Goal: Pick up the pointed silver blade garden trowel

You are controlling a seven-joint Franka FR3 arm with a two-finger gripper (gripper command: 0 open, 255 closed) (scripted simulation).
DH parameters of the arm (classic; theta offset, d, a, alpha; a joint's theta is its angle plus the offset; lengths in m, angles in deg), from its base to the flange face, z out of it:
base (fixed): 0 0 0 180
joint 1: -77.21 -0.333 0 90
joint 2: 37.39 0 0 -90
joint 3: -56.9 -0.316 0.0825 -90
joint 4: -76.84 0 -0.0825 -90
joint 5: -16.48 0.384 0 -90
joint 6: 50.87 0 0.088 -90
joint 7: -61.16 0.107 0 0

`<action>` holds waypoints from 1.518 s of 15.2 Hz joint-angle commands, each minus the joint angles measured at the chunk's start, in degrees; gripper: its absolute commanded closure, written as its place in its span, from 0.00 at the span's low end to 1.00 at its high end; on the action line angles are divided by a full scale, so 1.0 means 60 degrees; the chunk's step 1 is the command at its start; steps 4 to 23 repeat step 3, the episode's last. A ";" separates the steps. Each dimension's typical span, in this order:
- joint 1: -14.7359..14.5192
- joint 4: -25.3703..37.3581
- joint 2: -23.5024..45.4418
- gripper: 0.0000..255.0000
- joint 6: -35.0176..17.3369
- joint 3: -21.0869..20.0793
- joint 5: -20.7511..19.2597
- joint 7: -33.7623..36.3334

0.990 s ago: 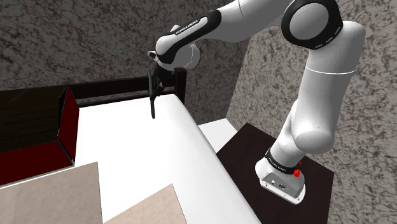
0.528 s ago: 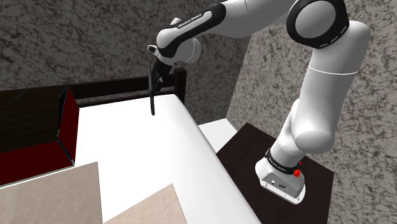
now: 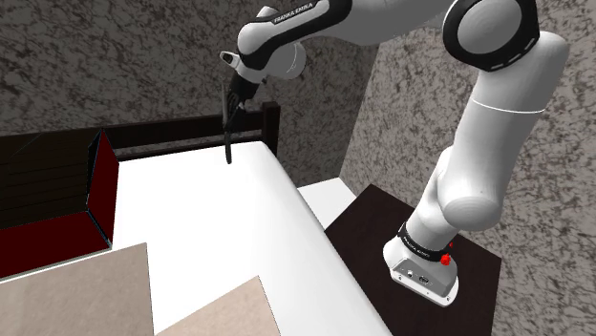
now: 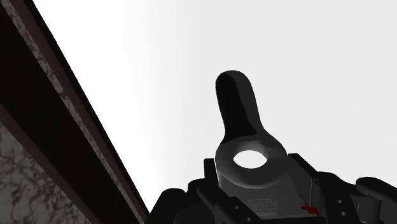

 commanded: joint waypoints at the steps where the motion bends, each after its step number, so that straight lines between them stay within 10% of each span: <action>1: -0.0004 0.0101 -0.0107 1.00 0.0193 0.0023 -0.0104 0.0123; 23: -0.0004 0.0109 -0.0115 1.00 0.0209 0.0025 -0.0112 0.0133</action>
